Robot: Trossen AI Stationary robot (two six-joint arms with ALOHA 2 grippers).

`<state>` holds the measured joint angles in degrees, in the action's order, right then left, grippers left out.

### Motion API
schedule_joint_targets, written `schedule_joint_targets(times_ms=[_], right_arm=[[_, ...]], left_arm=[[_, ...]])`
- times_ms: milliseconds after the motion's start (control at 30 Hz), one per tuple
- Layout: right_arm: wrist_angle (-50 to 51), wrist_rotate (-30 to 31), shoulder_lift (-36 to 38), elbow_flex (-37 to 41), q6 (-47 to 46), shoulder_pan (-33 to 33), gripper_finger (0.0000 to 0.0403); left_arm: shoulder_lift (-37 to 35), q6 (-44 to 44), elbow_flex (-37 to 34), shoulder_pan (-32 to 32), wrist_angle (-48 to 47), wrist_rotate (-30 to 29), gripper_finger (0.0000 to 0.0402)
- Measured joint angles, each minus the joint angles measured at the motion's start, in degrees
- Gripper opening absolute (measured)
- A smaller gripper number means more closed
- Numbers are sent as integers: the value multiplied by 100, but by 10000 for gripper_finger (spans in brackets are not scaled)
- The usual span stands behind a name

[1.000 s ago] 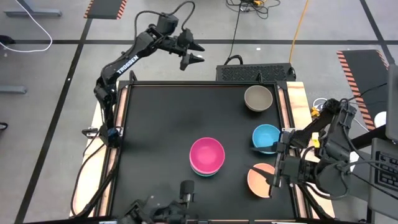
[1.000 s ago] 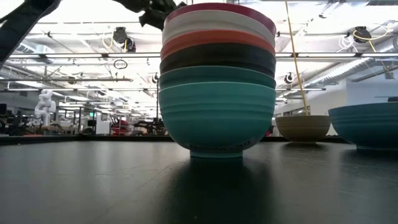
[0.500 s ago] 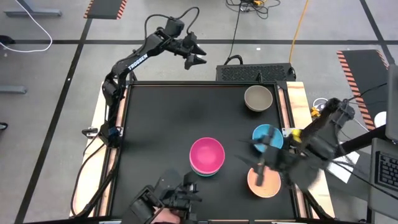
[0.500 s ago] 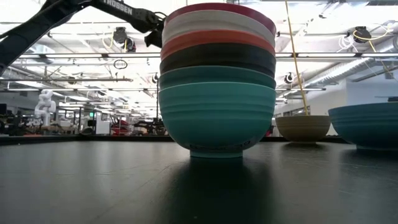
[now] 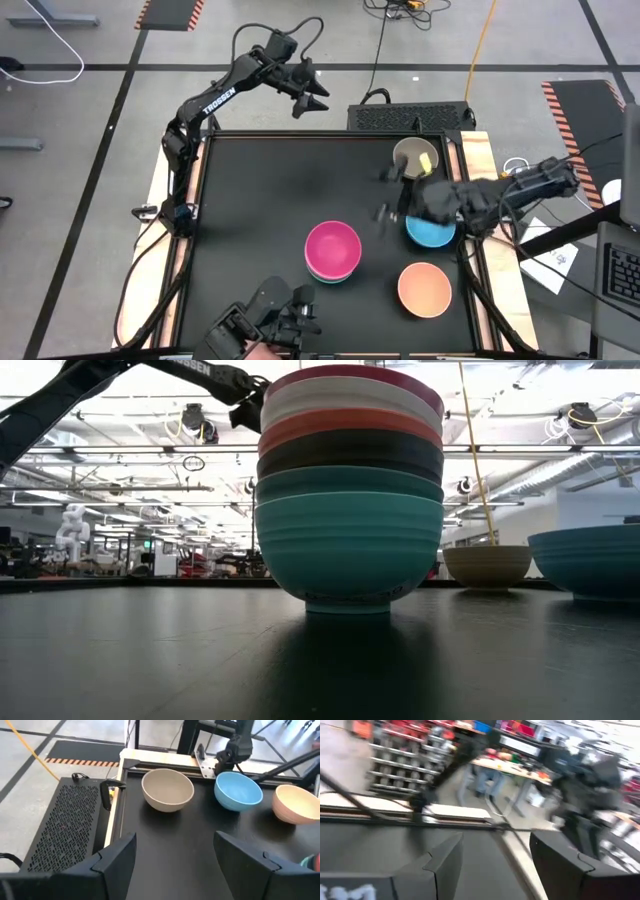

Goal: Nest bowls inside each other
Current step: Stack the gray bowl on the pink bowl

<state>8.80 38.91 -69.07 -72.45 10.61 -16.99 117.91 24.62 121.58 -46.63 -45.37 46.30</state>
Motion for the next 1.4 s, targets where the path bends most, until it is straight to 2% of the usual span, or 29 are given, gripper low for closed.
schedule_joint_targets(times_ms=[167, 400, 567, 700, 933, 1100, 1167, 1300, 1400], right_arm=[[-50, -19, 768, 603, -52, 456, 219], [-89, -271, 1855, 1835, -612, 368, 219], [-159, 223, 2577, 2583, -659, 118, 219], [-282, 641, 2979, 2820, -397, -105, 219], [-214, 1789, 3249, 2856, -92, -715, 219], [-269, 2519, 3204, 2858, 146, -1330, 210], [-380, 2582, 3184, 2860, 225, -1479, 203], [-732, 2582, 3190, 2860, 510, -1604, 191], [-806, 2571, 3188, 2860, 631, -1614, 184]], left_arm=[[0, 265, 0, -7, -203, -100, 269], [0, 330, 0, -29, -218, -179, 269], [0, 328, 0, -85, -259, -186, 269], [0, 315, 0, -95, -291, -197, 269], [0, 517, 0, -87, -305, -195, 269], [0, 1023, 0, -81, -687, -111, 269], [0, 1107, 0, -81, -777, -146, 269], [0, 718, 0, -73, -695, -528, 269], [0, 316, 0, -57, -443, -1004, 269]])
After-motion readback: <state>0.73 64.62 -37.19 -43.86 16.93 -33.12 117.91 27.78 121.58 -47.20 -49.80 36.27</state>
